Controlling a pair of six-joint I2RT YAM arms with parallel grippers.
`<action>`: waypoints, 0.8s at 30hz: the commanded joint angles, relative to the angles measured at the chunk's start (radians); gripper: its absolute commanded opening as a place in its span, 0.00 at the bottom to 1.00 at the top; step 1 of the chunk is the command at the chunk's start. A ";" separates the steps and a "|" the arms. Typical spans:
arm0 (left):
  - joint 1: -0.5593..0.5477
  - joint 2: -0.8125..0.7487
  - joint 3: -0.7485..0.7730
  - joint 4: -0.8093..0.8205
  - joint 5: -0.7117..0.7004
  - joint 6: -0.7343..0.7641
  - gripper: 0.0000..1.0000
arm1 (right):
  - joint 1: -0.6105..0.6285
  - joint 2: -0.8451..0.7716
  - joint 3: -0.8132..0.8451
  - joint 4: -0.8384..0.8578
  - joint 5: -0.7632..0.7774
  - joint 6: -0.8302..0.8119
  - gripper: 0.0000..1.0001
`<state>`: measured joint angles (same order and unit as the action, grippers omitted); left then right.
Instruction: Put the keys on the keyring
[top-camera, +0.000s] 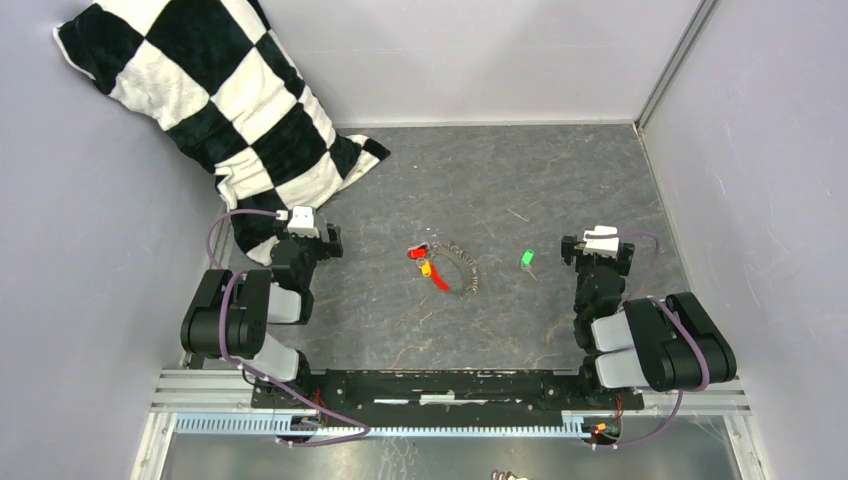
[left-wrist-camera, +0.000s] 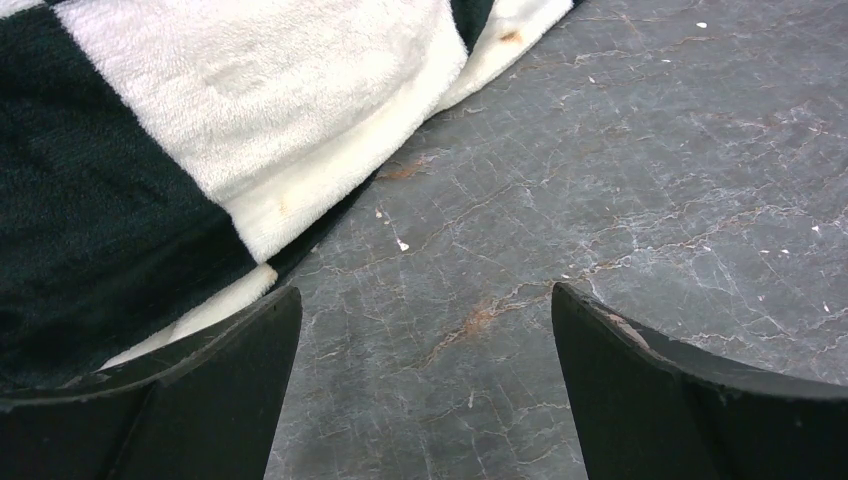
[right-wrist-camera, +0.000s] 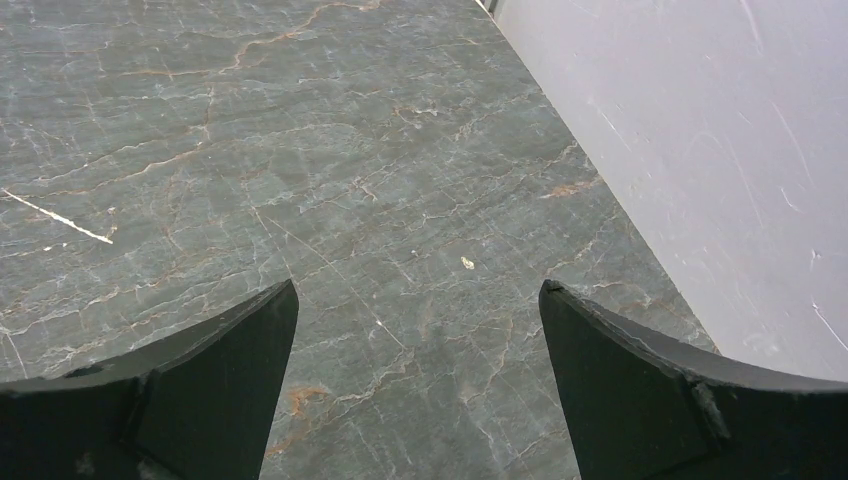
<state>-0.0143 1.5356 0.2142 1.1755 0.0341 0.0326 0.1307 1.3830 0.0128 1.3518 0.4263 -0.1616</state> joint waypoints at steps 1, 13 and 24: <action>0.004 0.001 0.014 0.034 -0.016 -0.030 1.00 | -0.002 -0.013 -0.095 0.044 -0.005 0.005 0.98; 0.005 -0.012 0.017 0.021 -0.013 -0.030 1.00 | -0.003 -0.015 -0.096 0.059 0.005 0.006 0.98; 0.005 -0.160 0.780 -1.448 0.005 0.096 1.00 | -0.005 -0.420 0.229 -0.727 -0.144 0.571 0.98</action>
<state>-0.0143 1.3827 0.7933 0.3012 0.0273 0.0494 0.1284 0.9657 0.0658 0.9619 0.4458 0.1047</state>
